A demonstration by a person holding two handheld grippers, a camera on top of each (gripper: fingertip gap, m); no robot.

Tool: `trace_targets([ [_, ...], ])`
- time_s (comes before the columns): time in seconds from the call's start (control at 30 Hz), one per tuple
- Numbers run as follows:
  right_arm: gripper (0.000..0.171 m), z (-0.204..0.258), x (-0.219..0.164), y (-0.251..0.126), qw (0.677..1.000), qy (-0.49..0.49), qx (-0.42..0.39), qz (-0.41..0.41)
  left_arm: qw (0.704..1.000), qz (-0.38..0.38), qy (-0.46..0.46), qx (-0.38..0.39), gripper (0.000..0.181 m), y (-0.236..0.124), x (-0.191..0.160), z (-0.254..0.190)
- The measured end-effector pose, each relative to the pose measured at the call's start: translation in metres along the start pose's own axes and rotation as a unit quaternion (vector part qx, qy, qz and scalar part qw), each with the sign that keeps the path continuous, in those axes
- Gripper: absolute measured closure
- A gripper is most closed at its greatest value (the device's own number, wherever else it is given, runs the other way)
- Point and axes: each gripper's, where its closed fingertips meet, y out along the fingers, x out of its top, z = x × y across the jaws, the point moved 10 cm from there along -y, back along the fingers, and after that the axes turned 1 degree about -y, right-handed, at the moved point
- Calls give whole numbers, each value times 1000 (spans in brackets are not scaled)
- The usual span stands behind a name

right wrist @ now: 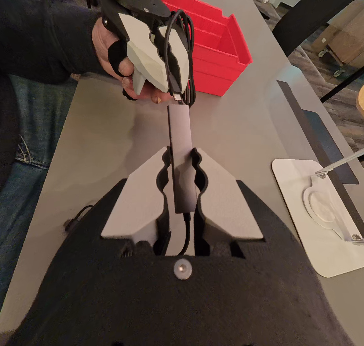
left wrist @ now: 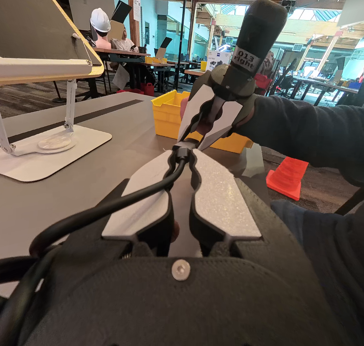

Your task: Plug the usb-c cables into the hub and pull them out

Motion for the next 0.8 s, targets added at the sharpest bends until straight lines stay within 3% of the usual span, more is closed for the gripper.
trace_targets([
  [0.8,152,-5,6,-4,996,29,83,21,999,24,39,-21,168,3,-2,-8],
])
